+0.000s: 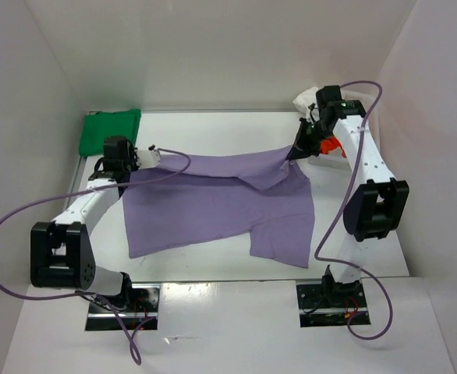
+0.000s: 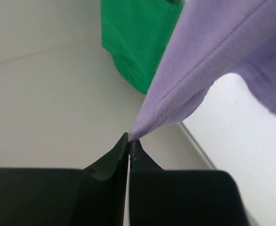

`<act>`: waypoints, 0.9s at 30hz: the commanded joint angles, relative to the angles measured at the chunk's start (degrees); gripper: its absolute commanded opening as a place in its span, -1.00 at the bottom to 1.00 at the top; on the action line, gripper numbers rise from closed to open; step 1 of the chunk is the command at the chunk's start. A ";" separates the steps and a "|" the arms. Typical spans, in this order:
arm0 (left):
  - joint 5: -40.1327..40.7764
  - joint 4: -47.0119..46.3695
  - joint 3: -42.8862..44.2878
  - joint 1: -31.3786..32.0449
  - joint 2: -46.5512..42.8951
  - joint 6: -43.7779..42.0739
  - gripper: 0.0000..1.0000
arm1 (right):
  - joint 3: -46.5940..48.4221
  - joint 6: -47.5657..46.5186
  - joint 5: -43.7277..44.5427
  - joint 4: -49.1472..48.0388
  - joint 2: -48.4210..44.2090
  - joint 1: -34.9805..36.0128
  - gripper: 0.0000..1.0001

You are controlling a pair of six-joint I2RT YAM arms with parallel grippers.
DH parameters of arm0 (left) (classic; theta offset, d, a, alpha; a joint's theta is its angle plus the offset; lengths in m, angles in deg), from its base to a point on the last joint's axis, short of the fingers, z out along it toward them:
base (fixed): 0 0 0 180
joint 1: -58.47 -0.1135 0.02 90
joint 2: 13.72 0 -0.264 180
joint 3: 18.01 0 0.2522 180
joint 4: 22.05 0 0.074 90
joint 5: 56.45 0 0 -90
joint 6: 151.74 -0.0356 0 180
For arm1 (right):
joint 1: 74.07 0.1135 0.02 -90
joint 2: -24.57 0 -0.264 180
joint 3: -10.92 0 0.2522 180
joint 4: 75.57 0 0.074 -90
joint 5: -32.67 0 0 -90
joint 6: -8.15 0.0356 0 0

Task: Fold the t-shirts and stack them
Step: Fold the flattened tshirt in 1/3 of the way

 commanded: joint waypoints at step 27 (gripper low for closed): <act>9.24 16.96 8.45 1.16 7.03 13.09 -1.00 | -5.70 -4.04 -10.94 -15.68 -2.43 -6.76 -1.00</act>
